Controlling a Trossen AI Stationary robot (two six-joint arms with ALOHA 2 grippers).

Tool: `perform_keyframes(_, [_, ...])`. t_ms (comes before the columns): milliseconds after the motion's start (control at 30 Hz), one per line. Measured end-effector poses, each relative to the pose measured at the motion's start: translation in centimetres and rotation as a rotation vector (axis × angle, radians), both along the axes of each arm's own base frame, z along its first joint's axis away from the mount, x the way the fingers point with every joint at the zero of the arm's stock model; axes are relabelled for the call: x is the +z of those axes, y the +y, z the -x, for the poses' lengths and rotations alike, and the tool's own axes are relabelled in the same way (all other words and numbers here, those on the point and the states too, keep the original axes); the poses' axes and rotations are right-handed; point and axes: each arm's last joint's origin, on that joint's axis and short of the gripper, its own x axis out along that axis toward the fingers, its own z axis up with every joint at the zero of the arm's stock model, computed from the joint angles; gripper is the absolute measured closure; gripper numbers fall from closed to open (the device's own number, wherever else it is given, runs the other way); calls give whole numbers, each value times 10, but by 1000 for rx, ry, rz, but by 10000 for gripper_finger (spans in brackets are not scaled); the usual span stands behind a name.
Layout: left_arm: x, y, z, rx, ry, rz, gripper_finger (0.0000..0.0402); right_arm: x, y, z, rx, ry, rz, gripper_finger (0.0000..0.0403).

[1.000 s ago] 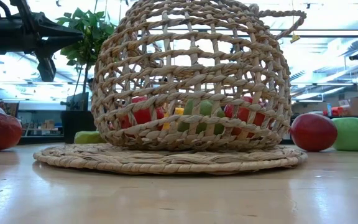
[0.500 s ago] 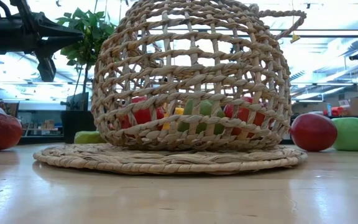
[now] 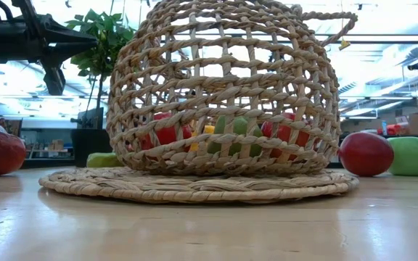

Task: Build produce basket
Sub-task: Put the red mango into the brown basket

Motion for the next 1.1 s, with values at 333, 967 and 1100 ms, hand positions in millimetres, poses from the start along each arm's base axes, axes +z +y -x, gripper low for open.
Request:
perform_keyframes(333, [0,0,0,0,0,0,365,-7,-7,-16,-153,-2,-183,105])
perform_keyframes(967, [0,0,0,0,0,0,367,-53,-22,-66,-76,262,-257,105])
perform_keyframes(1100, [0,0,0,0,0,0,365,-60,-26,-64,-95,335,-280,105])
